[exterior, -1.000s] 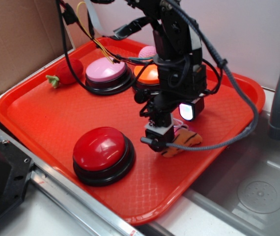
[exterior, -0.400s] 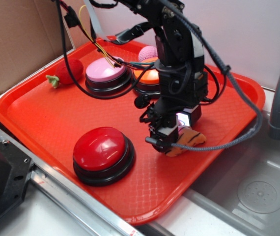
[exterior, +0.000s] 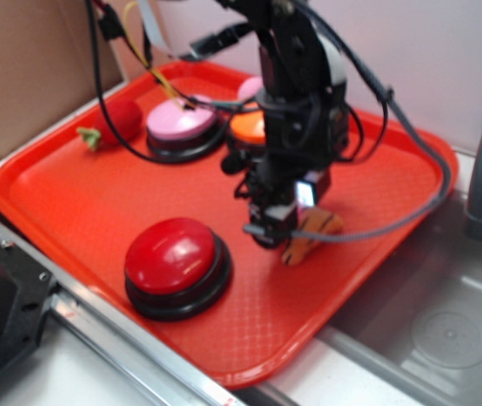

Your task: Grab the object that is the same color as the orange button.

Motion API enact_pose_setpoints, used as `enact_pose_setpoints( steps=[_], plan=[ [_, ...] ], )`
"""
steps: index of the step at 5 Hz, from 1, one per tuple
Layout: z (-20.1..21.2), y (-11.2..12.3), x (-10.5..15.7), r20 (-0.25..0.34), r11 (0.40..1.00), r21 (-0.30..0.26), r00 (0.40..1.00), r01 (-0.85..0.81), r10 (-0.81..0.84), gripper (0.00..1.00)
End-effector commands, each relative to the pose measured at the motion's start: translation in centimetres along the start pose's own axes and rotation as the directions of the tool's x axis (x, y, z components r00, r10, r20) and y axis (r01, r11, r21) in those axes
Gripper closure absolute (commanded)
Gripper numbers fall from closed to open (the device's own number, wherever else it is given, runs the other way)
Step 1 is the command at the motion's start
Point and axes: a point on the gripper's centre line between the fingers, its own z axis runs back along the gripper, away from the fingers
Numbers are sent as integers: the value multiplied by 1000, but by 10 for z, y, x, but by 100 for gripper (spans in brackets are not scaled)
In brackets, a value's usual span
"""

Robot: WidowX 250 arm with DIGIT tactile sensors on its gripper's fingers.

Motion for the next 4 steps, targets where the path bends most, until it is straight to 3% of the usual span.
enact_pose_setpoints(
  steps=[1,2,4],
  plan=[
    [81,-11,-21,-48,872,182,881,-455,470,100],
    [105,-7,-54,-5,736,27,737,-676,676,100],
    [138,-22,-105,57,325,-21,323,-946,945,100]
  ],
)
